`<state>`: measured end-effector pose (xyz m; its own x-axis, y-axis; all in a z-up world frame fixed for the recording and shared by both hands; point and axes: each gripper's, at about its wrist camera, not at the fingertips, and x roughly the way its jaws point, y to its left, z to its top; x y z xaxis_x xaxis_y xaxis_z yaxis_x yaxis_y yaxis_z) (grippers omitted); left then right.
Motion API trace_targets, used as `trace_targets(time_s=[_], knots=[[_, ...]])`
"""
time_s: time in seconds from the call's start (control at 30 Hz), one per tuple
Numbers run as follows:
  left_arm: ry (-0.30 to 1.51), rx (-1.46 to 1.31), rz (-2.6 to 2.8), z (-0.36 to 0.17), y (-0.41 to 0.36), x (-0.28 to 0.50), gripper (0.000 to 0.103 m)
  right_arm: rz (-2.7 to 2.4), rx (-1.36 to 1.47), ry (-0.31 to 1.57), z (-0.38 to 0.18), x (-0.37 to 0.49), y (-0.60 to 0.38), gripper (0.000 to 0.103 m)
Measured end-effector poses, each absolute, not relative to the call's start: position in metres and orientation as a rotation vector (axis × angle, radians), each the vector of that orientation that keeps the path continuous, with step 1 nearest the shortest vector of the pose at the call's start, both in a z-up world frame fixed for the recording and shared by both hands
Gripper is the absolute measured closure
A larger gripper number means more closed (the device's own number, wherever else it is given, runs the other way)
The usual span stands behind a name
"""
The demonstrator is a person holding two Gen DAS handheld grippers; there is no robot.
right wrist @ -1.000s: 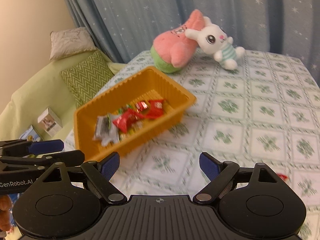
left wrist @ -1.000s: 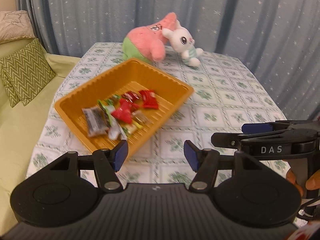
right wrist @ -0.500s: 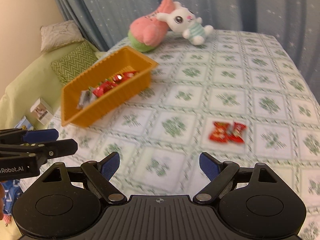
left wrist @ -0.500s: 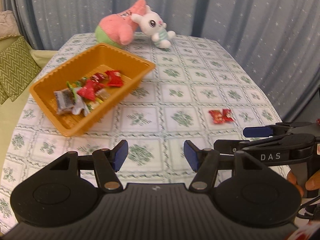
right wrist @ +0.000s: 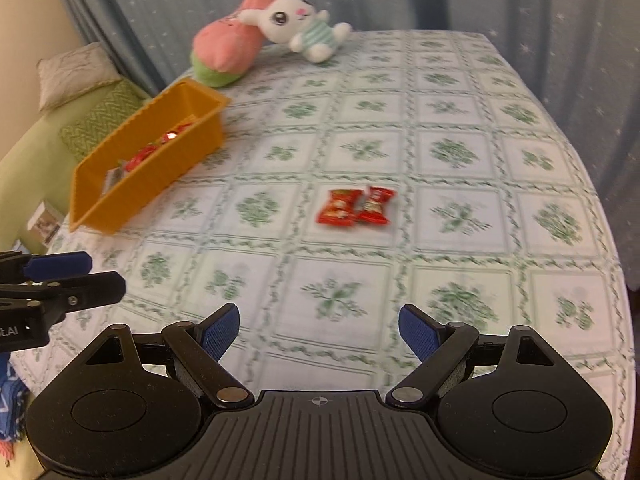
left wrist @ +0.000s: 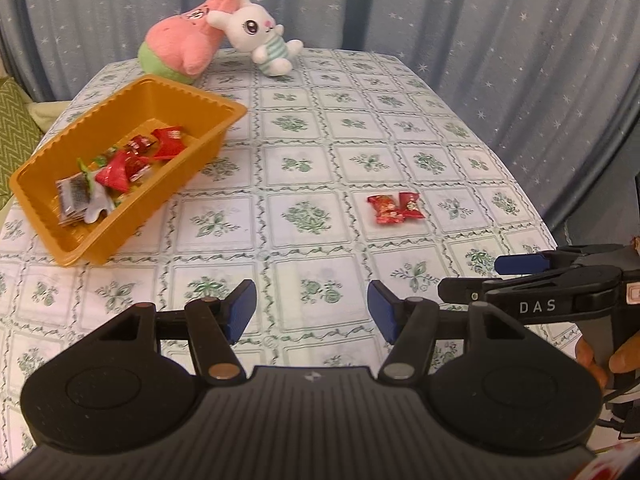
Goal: Organize snacks
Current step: 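Move both open tools away from the tray toward the two red candies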
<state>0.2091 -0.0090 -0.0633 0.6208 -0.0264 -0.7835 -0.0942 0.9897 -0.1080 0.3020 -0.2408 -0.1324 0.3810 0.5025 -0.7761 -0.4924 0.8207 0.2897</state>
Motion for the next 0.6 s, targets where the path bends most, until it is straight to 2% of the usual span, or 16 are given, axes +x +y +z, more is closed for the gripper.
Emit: trace_targets(time_s=[0.6], knots=[[0.902,-0.06,-0.048,-0.087,-0.032,0.271,0.044,0.5,0.036,0.937,-0.145,0.34,-0.26,0.017]])
